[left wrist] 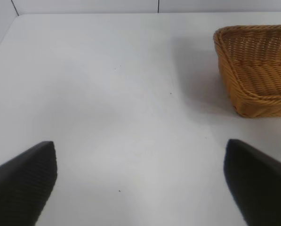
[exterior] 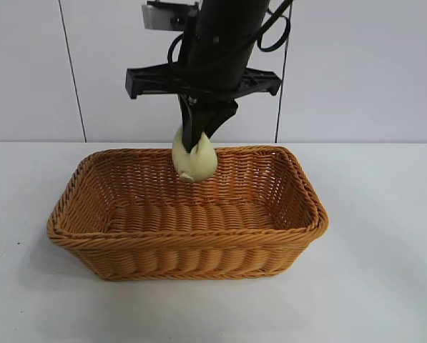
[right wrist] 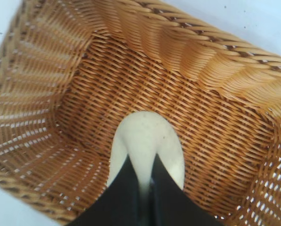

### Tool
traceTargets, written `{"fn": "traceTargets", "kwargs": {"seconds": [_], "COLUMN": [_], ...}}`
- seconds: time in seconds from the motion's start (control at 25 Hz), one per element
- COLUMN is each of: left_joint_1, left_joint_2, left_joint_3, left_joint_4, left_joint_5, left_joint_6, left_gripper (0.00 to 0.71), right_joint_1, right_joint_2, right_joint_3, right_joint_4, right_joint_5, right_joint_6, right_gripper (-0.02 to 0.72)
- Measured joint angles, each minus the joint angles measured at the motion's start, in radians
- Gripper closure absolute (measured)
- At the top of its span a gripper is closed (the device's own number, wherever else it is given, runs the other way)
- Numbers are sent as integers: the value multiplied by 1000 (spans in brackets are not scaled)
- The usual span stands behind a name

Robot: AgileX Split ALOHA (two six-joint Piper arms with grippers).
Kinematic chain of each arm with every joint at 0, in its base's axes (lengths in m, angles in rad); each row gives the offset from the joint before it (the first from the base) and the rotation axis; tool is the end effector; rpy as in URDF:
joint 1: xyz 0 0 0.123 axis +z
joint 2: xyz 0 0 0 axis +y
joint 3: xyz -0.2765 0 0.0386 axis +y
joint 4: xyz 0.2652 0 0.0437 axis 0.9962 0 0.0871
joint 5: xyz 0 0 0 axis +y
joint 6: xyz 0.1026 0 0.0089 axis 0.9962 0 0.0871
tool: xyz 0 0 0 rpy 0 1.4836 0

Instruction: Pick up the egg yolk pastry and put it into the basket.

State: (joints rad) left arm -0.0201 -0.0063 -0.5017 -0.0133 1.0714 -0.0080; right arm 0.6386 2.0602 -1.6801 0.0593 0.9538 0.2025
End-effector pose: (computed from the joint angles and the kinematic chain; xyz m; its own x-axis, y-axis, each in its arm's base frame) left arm 0.0252 -0.0017 0.2798 -0.4587 -0.0052 -0.8886 0.0239 0.9996 -0.0181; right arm 0.3658 0.2778 0.1936 -0.8823 -0.3631 -0.2996 -0.4123 0.9032 0.1194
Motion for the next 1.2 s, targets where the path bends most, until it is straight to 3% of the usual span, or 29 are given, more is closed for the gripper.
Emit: {"fn": "traceTargets", "kwargs": {"seconds": [0.32, 0.44, 0.52, 0.68, 0.76, 0.88, 1.12, 1.2], "left_joint_1": [0, 0, 0, 0, 0, 0, 0, 0], "left_joint_2": [0, 0, 0, 0, 0, 0, 0, 0], "left_joint_3": [0, 0, 0, 0, 0, 0, 0, 0], "left_joint_4": [0, 0, 0, 0, 0, 0, 0, 0], "left_joint_5": [0, 0, 0, 0, 0, 0, 0, 0], "left_joint_6": [0, 0, 0, 0, 0, 0, 0, 0], "left_gripper": [18, 18, 18, 18, 18, 18, 18, 18], "right_joint_1": [0, 0, 0, 0, 0, 0, -1, -8], "right_joint_2": [103, 103, 103, 99, 91, 72, 62, 59], "right_joint_3": [0, 0, 0, 0, -7, -49, -213, -258], "right_joint_4": [-25, -26, -27, -30, -41, -59, -144, -158], "right_joint_5": [-55, -53, -48, -39, -19, 26, 235, 249], "right_joint_6": [1, 1, -1, -11, -12, -12, -13, -11], "right_gripper": [707, 657, 555, 204, 111, 75, 69, 69]}}
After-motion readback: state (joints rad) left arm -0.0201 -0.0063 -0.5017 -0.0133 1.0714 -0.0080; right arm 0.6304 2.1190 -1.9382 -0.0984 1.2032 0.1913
